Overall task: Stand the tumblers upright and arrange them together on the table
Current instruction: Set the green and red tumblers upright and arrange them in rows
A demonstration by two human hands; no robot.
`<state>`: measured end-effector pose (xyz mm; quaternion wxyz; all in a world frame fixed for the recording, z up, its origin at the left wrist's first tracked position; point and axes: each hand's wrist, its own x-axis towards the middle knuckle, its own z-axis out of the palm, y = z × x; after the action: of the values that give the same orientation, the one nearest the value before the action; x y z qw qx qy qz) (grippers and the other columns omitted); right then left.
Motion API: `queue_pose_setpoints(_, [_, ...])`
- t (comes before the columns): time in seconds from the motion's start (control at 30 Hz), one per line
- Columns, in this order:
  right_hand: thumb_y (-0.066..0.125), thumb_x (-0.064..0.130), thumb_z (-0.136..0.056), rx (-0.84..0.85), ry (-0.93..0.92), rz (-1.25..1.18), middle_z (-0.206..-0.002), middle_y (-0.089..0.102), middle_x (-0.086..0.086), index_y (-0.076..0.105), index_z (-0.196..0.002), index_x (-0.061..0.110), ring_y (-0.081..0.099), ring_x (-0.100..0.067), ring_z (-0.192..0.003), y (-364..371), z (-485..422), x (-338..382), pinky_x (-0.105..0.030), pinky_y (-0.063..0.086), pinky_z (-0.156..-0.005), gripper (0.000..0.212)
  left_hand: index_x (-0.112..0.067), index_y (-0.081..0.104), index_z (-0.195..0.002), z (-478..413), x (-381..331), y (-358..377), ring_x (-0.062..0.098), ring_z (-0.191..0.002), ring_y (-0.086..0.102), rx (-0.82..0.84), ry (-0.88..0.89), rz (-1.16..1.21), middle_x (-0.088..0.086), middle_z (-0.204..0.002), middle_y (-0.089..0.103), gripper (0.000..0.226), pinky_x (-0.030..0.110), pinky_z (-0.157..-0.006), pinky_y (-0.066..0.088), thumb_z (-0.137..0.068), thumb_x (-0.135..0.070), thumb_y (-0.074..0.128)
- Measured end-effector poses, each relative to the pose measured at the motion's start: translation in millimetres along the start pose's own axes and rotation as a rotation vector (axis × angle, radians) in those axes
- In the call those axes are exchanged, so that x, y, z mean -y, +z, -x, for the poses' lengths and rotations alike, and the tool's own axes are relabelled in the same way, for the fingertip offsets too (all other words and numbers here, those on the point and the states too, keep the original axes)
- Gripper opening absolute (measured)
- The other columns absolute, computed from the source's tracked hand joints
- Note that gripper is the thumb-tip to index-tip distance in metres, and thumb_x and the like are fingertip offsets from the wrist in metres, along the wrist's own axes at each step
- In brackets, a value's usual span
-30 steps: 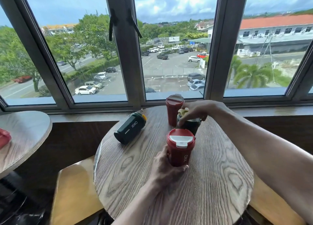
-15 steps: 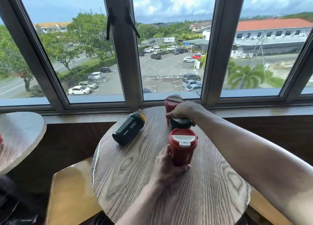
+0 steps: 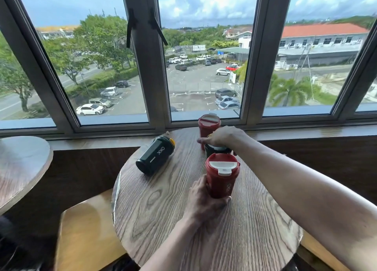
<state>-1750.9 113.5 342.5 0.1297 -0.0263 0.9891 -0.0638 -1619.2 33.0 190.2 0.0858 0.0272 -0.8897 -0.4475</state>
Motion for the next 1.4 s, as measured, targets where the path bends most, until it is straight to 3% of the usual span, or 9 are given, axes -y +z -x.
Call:
queue_pose_setpoints(0.4, [0.031,0.079,-0.083,-0.094,-0.157,-0.054,-0.138,0.057,-0.011,0.063,-0.122,0.025,0.050,-0.034,-0.126,13.1,9.9,-12.0,-0.042,0.039,-0.104,0.074,-0.022,0.056,-0.119,2.2,-1.5,-4.5,0.018,-0.111,0.051,0.055,0.003,-0.089,-0.005,-0.115,0.061,0.081,0.034,-0.098,0.043,-0.054,-0.068,0.070])
queue_pose_setpoints(0.47, [0.030,0.087,-0.074,-0.121,-0.129,-0.089,-0.135,0.059,-0.010,0.064,-0.119,0.027,0.050,-0.033,-0.125,18.3,9.3,-12.1,-0.044,0.040,-0.102,0.083,-0.019,0.049,-0.133,4.7,-3.4,-11.9,0.020,-0.119,0.047,0.125,0.011,-0.090,-0.001,-0.125,0.056,0.095,0.033,-0.104,0.039,-0.052,-0.065,0.068])
queue_pose_setpoints(0.53, [0.020,0.102,-0.049,-0.166,-0.069,-0.164,-0.136,0.057,-0.010,0.061,-0.123,0.027,0.049,-0.034,-0.124,28.7,-0.9,-13.1,-0.048,0.041,-0.102,0.114,-0.015,0.040,-0.144,9.4,-1.3,-23.7,0.021,-0.126,0.043,0.209,0.034,-0.051,0.002,-0.134,0.049,0.102,0.035,-0.110,0.035,-0.055,-0.058,0.067])
queue_pose_setpoints(0.6, [0.015,0.105,-0.042,-0.171,-0.008,-0.197,-0.140,0.051,-0.014,0.052,-0.134,0.024,0.045,-0.036,-0.127,31.5,-0.2,-12.5,-0.050,0.039,-0.103,0.129,-0.015,0.040,-0.145,11.9,4.4,-39.6,0.016,-0.124,0.047,0.184,0.022,0.013,0.000,-0.134,0.049,0.088,0.036,-0.109,0.040,-0.066,-0.041,0.069])
queue_pose_setpoints(0.7, [0.032,0.092,-0.067,-0.239,0.046,-0.233,-0.147,0.038,-0.019,0.037,-0.144,0.010,0.038,-0.038,-0.134,18.4,18.0,-10.7,-0.052,0.034,-0.107,0.113,-0.016,0.057,-0.127,1.1,13.5,-71.4,0.015,-0.101,0.060,-0.062,0.028,0.004,0.000,-0.116,0.062,0.049,0.030,-0.090,0.053,-0.080,-0.008,0.065])
queue_pose_setpoints(0.77, [0.039,0.084,-0.076,-0.301,0.025,-0.246,-0.149,0.036,-0.019,0.037,-0.144,0.011,0.036,-0.038,-0.136,10.2,15.7,-13.4,-0.054,0.032,-0.108,0.100,-0.012,0.063,-0.117,-14.0,13.6,-93.8,0.016,-0.092,0.063,-0.185,0.037,-0.001,0.004,-0.107,0.066,0.035,0.029,-0.083,0.056,-0.084,-0.003,0.064])
queue_pose_setpoints(0.97, [0.064,0.055,-0.082,-0.317,-0.176,-0.325,-0.141,0.043,-0.016,0.048,-0.137,0.015,0.043,-0.035,-0.130,-11.7,-14.3,-16.7,-0.049,0.040,-0.105,0.069,-0.016,0.065,-0.116,-66.3,12.5,-135.9,0.028,-0.113,0.056,-0.379,-0.050,-0.201,0.008,-0.117,0.065,0.032,0.040,-0.097,0.039,-0.084,-0.019,0.066])
queue_pose_setpoints(1.27, [0.079,0.054,-0.068,-0.036,-0.291,-0.201,-0.151,0.031,-0.014,0.035,-0.146,0.026,0.034,-0.039,-0.135,-29.4,-91.0,4.5,-0.054,0.035,-0.111,0.093,-0.018,0.040,-0.145,-117.8,37.1,-154.8,0.035,-0.132,0.044,-0.107,-0.411,-0.453,0.013,-0.144,0.047,0.097,0.049,-0.108,0.039,-0.068,-0.066,0.075])
queue_pose_setpoints(1.4, [0.082,0.050,-0.066,0.003,-0.298,-0.201,-0.149,0.029,-0.015,0.034,-0.146,0.026,0.034,-0.041,-0.135,-26.8,-108.9,9.1,-0.053,0.036,-0.111,0.096,-0.019,0.042,-0.142,-118.5,42.5,-154.2,0.031,-0.128,0.051,-0.088,-0.420,-0.435,0.010,-0.135,0.056,0.097,0.042,-0.106,0.042,-0.063,-0.063,0.079])
